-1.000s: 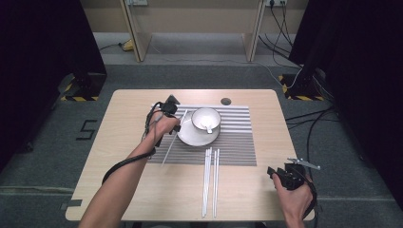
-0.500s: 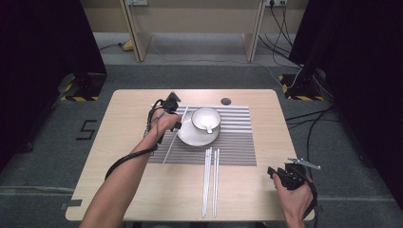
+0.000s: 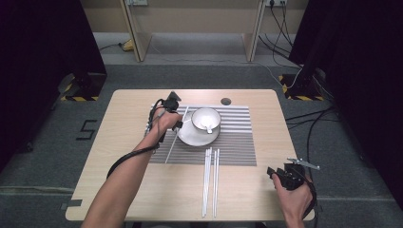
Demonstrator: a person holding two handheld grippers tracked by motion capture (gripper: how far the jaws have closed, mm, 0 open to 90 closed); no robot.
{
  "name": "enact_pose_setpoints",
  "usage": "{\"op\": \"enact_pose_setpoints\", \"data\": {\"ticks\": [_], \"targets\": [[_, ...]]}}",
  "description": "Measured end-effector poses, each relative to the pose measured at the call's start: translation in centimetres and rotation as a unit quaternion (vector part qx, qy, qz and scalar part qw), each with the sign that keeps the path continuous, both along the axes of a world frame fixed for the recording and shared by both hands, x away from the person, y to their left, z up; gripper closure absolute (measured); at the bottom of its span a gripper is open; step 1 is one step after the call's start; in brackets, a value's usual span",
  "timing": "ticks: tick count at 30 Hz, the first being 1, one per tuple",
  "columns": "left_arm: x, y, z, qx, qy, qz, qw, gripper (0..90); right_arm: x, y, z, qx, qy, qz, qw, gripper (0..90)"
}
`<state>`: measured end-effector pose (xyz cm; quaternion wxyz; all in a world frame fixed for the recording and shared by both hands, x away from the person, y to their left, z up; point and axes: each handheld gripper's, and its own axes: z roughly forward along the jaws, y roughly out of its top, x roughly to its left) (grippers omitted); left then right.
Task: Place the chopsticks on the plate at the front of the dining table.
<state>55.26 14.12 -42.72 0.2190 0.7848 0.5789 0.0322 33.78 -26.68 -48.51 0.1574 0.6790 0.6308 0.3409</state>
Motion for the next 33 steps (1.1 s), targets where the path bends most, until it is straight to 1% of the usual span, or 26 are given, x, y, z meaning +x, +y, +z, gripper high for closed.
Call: {"op": "enact_pose_setpoints", "data": {"ticks": [7,14,23,27,33], "targets": [[0.3,-0.3,-0.4,-0.004,0.0,0.003,1.0,85.0,0.0,0.0,0.0,0.0,0.0,0.0,1.0,56.4],[0.5,-0.3,-0.6,-0.011,-0.003,0.011,0.9999,84.9,0.0,0.0,0.0,0.0,0.0,0.001,1.0,56.4],[0.6,-0.4,-0.9,-0.017,-0.015,0.018,0.9996,85.0,0.0,0.1,-0.1,-0.001,0.001,0.002,1.0,56.4],[0.7,-0.6,-1.0,-0.019,-0.026,0.021,0.9993,84.9,0.0,0.1,0.0,0.0,0.0,0.001,1.0,56.4],[0.7,-0.7,-1.4,-0.022,-0.032,0.027,0.9989,84.9,0.0,0.0,0.0,-0.001,-0.002,0.003,1.0,56.4]]}}
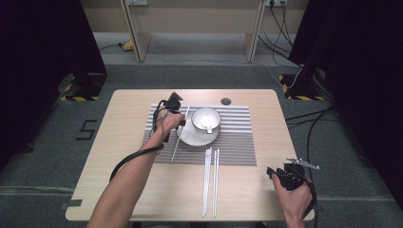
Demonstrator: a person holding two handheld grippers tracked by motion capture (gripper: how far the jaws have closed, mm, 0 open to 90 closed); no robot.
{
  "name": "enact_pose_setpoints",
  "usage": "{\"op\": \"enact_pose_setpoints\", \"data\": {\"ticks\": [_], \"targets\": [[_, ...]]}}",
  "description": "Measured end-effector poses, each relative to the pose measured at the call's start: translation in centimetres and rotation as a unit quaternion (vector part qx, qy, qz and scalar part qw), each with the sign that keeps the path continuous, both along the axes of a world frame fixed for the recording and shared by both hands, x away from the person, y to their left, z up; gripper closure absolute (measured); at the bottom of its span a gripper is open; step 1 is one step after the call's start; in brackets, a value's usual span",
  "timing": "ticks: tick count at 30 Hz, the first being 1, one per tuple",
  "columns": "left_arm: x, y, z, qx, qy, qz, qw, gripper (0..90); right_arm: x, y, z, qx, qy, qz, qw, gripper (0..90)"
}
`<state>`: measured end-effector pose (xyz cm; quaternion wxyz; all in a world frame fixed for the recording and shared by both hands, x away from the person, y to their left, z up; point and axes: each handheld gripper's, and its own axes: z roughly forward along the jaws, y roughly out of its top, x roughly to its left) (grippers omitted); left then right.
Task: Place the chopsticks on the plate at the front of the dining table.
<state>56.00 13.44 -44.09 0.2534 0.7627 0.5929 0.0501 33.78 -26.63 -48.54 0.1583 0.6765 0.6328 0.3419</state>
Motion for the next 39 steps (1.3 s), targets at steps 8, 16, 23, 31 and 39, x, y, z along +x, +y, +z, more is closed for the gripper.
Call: {"op": "enact_pose_setpoints", "data": {"ticks": [8,16,23,31,39], "targets": [[0.1,-0.3,-0.5,-0.002,-0.01,0.004,0.9999,84.9,0.0,0.0,0.0,0.0,0.001,0.0,1.0,56.4],[0.2,-0.5,-1.0,-0.001,-0.011,0.006,0.9999,84.9,0.0,-0.1,0.0,0.001,-0.001,0.0,1.0,56.4],[0.3,-0.6,-1.3,-0.001,-0.009,0.006,0.9999,84.9,0.0,-0.1,0.0,0.0,0.0,0.001,1.0,56.4],[0.4,-0.6,-1.5,0.0,-0.011,0.01,0.9999,84.9,0.0,-0.1,0.0,0.0,0.0,0.0,1.0,56.4],[0.4,-0.8,-1.7,0.002,-0.01,0.01,0.9999,84.8,0.0,-0.1,0.0,0.001,0.002,-0.001,1.0,56.3]]}}
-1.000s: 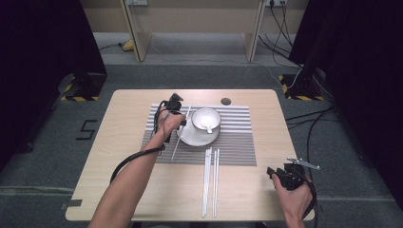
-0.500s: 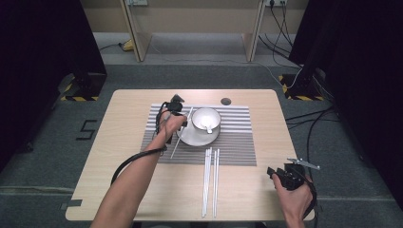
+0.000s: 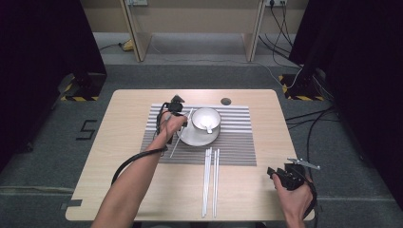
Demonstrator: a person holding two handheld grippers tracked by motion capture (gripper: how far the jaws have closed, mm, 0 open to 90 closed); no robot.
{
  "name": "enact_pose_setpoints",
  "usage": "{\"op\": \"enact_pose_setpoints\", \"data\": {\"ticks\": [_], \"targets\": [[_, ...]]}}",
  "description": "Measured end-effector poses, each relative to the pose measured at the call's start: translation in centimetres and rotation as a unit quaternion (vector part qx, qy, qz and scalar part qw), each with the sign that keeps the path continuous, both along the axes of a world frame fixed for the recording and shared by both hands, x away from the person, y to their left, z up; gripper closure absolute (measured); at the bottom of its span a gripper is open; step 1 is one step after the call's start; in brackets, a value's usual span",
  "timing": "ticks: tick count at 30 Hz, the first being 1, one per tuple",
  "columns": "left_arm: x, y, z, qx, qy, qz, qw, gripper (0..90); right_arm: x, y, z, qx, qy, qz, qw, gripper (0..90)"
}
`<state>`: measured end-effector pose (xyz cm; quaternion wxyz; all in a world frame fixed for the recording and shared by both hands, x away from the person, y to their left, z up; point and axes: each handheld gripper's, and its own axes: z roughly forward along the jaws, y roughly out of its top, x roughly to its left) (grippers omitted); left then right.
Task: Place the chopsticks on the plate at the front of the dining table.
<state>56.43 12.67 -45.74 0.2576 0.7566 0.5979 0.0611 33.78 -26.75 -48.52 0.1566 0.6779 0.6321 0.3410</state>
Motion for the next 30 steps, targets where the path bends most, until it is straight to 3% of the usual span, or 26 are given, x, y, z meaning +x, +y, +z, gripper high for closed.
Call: {"op": "enact_pose_setpoints", "data": {"ticks": [8,18,26,28,30], "targets": [[0.0,0.1,-0.1,-0.005,0.004,-0.005,1.0,82.7,0.1,0.1,-0.1,-0.001,0.004,0.002,1.0,56.0],[-0.2,0.3,0.2,-0.003,0.003,-0.012,0.9999,70.5,0.1,0.1,-0.2,-0.002,0.008,0.003,1.0,55.8],[-1.6,0.9,1.5,0.007,0.001,-0.031,0.9995,66.5,0.1,0.1,-0.2,-0.003,0.007,0.003,1.0,55.8],[-2.1,1.3,1.6,-0.008,0.001,-0.031,0.9995,66.6,0.1,0.1,-0.2,-0.003,0.007,0.003,1.0,55.8],[-2.5,1.6,1.7,-0.004,-0.002,-0.031,0.9995,66.6,0.1,0.2,-0.2,-0.003,0.008,0.004,1.0,55.8]]}}
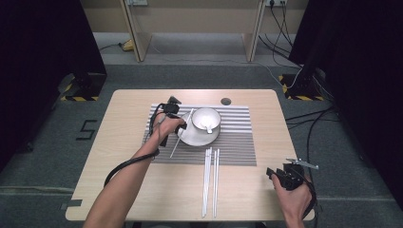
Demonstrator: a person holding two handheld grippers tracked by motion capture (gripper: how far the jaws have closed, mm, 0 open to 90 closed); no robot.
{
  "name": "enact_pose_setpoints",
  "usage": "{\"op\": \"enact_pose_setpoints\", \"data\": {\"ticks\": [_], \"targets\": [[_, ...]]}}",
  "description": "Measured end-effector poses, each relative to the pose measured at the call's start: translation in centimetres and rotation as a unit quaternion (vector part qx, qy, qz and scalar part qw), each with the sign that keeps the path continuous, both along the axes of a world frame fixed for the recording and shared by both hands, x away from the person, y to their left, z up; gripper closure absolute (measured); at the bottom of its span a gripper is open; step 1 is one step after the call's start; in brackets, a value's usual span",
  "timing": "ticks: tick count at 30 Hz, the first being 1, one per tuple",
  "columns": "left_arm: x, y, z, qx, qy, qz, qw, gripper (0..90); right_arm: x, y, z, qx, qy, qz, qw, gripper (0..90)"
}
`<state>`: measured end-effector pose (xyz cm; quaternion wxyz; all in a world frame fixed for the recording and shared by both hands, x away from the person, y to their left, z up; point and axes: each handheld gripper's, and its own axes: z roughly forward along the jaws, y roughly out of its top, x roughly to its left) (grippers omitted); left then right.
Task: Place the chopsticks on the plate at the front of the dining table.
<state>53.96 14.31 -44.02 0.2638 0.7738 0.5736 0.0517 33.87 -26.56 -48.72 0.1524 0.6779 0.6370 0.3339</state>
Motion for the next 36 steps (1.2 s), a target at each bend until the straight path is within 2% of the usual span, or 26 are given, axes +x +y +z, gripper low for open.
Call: {"op": "enact_pose_setpoints", "data": {"ticks": [9,12,15,22,24,29,36], "targets": [[-2.2,1.6,0.6,-0.008,-0.001,-0.013,0.9999,64.8,0.0,0.1,0.0,-0.002,0.0,0.001,1.0,55.8],[-3.0,2.2,0.7,-0.004,-0.003,-0.021,0.9998,64.6,-0.1,0.1,0.0,-0.001,0.0,0.0,1.0,55.8],[-3.8,2.9,0.8,-0.008,0.004,-0.027,0.9996,64.2,-0.1,0.1,0.1,-0.001,0.0,0.0,1.0,55.8],[-5.8,4.6,0.0,0.009,0.013,-0.032,0.9994,64.0,-0.1,0.2,0.0,-0.001,0.0,0.002,1.0,55.8],[-6.3,4.9,-0.5,0.011,0.024,-0.034,0.9991,64.1,-0.1,0.3,0.0,-0.001,0.0,0.001,1.0,55.8],[-7.1,4.9,-1.4,0.024,0.037,-0.042,0.9982,63.9,-0.1,0.2,0.0,0.0,-0.002,0.0,1.0,55.8],[-7.8,4.0,-2.0,0.025,0.047,-0.06,0.9968,63.8,-0.1,0.4,0.0,-0.001,-0.001,0.002,1.0,55.8]]}}
